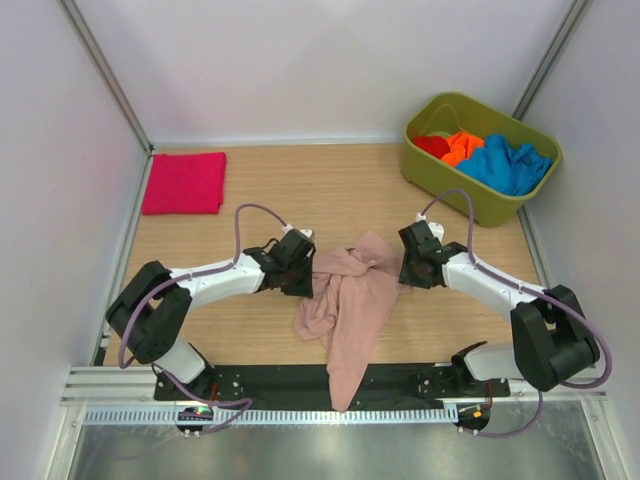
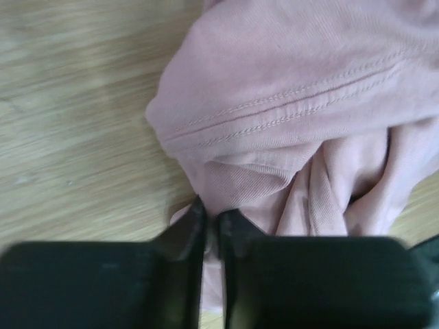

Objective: Fold and stack the t-shirts
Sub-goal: Flatten the tshirt out

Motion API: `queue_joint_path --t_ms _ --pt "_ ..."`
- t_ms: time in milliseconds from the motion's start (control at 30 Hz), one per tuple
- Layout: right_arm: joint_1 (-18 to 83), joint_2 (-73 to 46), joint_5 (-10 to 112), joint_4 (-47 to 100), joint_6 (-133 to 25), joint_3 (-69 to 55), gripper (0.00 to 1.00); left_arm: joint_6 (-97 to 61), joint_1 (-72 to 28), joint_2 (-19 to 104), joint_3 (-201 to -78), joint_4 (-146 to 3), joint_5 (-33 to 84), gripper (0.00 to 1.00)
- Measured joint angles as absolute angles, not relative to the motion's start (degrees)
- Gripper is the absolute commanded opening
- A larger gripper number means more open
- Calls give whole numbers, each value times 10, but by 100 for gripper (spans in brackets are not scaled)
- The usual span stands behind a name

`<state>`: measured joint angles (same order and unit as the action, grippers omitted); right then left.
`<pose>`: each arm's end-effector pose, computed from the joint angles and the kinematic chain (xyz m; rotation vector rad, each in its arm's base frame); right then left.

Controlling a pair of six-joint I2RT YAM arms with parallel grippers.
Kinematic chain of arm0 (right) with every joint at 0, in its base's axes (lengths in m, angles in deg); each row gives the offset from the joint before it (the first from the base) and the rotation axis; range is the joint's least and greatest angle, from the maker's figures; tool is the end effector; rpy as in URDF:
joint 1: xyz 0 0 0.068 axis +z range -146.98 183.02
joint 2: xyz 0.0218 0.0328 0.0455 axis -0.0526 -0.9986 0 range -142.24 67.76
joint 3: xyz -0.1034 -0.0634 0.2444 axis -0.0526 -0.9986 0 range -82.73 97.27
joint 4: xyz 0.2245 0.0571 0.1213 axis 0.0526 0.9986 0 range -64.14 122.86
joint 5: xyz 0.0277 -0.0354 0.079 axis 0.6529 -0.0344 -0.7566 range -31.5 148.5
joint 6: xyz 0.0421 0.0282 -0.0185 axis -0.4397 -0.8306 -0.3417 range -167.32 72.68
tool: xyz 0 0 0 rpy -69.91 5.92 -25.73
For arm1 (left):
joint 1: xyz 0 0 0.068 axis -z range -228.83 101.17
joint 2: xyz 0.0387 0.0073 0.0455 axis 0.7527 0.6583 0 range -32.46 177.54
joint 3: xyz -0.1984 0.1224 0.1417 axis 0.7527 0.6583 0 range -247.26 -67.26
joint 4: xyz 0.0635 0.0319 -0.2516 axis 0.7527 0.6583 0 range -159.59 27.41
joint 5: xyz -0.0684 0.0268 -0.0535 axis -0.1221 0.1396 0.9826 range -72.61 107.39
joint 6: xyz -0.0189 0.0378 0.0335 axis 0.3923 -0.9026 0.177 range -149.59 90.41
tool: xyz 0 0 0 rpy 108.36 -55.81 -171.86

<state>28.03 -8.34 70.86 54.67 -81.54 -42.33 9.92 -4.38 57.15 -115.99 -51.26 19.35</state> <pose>0.2183 0.0936 0.1774 0.2775 2.6364 0.0467 0.2125 -0.2100 0.1684 0.1298 2.7116 -0.5344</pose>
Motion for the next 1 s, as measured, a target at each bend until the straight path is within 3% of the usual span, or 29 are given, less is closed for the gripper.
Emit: queue_joint_path --t_ms 33,167,667,1000 --pt "280 -90 722 546 -814 -420 18 96 -44 571 -1168 -505 184 0" --pt "280 -96 758 564 -799 -381 1 79 -49 561 -1224 -444 128 0" --pt "280 -17 820 705 -723 -147 1 59 -82 430 -1371 -216 -97 0" --pt "281 123 792 741 -683 -5 1 59 -82 294 -1490 -159 -113 0"
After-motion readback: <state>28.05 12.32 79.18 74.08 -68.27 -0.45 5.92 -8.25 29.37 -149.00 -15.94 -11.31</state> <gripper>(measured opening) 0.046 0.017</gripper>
